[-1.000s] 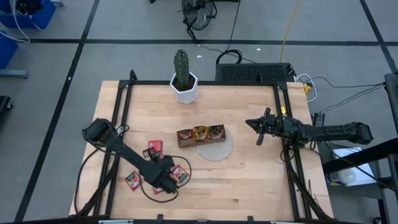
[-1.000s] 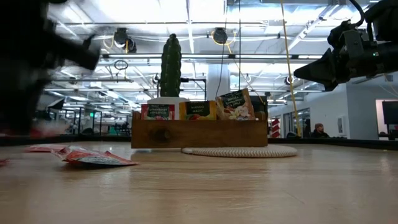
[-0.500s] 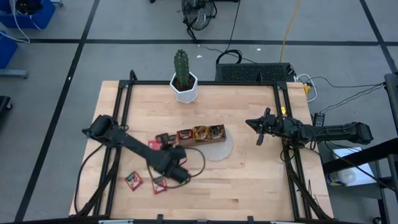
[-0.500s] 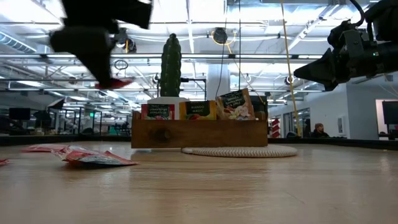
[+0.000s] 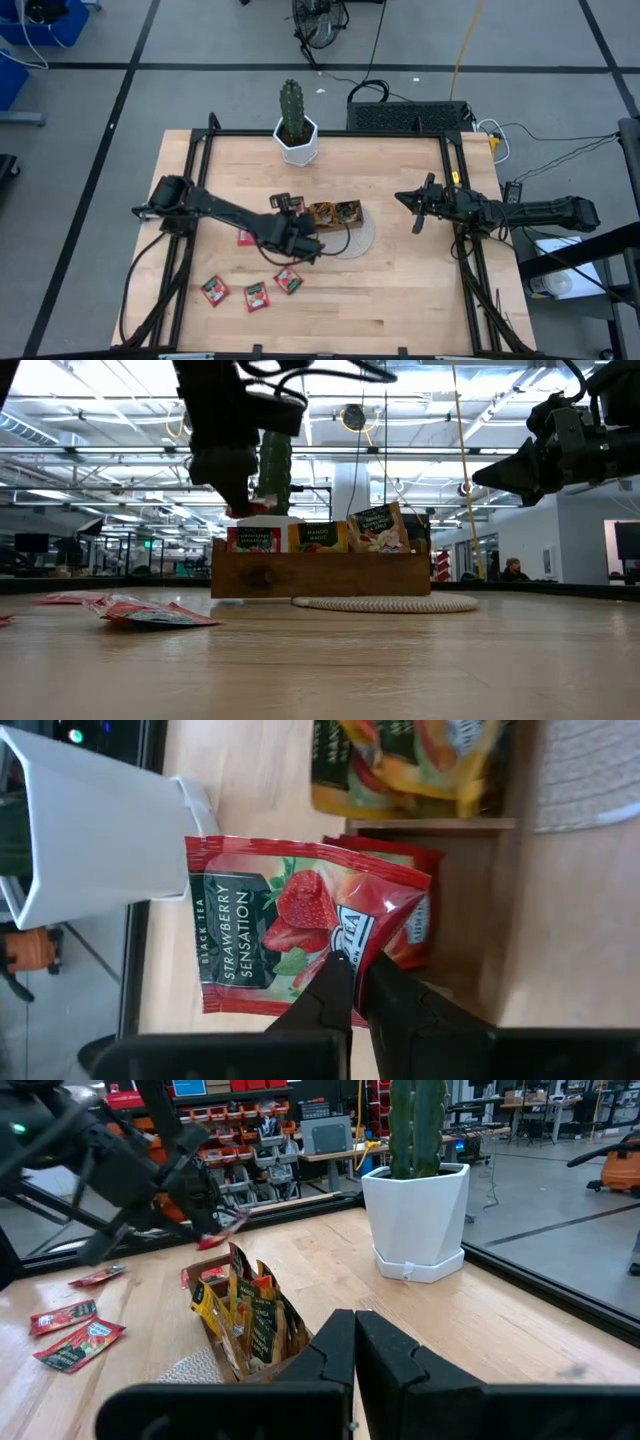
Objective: Pick & Place Tea
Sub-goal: Put the red tea bag into the left section of the wooden organizer
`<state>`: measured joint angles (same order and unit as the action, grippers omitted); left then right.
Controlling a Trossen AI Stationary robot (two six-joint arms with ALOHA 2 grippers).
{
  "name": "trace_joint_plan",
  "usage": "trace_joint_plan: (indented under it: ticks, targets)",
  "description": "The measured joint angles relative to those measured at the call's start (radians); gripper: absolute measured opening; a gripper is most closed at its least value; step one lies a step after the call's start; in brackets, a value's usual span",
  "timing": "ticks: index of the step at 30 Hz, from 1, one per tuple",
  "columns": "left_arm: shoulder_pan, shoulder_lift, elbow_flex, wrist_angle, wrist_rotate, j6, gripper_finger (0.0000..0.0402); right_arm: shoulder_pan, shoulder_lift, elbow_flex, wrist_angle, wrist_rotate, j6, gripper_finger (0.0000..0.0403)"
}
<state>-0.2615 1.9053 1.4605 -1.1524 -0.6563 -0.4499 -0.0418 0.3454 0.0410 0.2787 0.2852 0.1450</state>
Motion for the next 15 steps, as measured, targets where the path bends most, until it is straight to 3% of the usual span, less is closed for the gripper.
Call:
trace_joint_plan:
  ticks: [9,15]
  targets:
    - [0.039,0.000,-0.095,0.171,0.036,0.067,0.0015,0.000,0.000,0.000,0.000,0.000,0.000,0.0000]
    - [0.040,0.000,-0.105,0.181,0.043,0.071,0.0015,0.000,0.000,0.000,0.000,0.000,0.000,0.0000]
